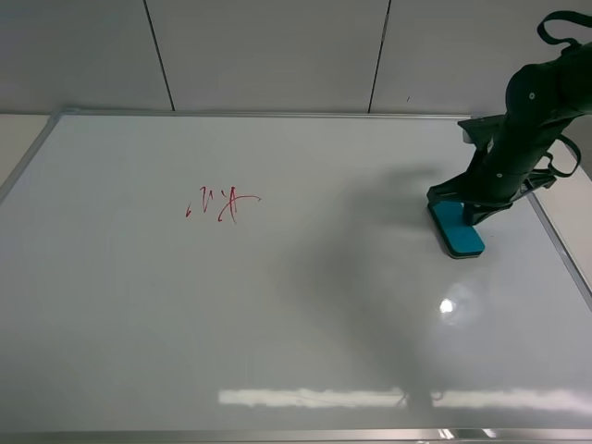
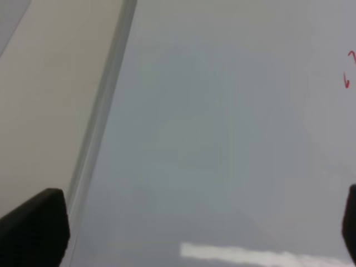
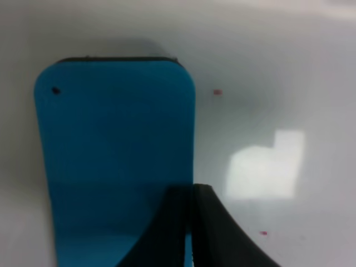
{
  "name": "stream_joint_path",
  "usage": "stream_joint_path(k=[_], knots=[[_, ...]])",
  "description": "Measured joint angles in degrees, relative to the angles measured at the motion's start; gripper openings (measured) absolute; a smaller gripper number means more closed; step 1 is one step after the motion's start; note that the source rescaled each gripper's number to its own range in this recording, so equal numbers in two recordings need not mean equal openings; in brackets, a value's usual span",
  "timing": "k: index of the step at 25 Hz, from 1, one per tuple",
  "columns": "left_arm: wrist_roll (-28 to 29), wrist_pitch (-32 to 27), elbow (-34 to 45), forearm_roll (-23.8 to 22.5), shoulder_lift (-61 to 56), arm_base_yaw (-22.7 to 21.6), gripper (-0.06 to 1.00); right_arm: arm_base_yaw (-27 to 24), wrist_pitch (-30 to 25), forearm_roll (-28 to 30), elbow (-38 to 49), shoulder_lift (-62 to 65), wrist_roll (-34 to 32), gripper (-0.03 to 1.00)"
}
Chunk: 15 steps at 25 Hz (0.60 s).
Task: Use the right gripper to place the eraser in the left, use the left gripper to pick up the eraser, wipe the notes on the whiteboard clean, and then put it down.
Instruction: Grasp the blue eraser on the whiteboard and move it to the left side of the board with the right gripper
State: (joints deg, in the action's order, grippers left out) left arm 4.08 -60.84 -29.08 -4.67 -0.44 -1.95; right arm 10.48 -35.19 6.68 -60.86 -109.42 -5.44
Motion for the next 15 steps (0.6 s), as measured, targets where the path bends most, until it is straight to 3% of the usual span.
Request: stream_joint_path(k=[10, 11, 15], knots=[[0.0, 0.0, 0.0, 0.0, 0.0, 0.0, 1.0, 16.55, 2.75, -6.68, 0.0, -0.59, 1.44, 0.0], [0.0, 0.0, 0.0, 0.0, 0.0, 0.0, 1.0, 19.94, 3.92, -6.68, 0.0, -0.95, 1.44, 0.0], [0.0, 0.0, 0.0, 0.0, 0.0, 0.0, 1.0, 24.3, 5.14, -7.44, -0.24, -1.64, 1.44, 0.0]])
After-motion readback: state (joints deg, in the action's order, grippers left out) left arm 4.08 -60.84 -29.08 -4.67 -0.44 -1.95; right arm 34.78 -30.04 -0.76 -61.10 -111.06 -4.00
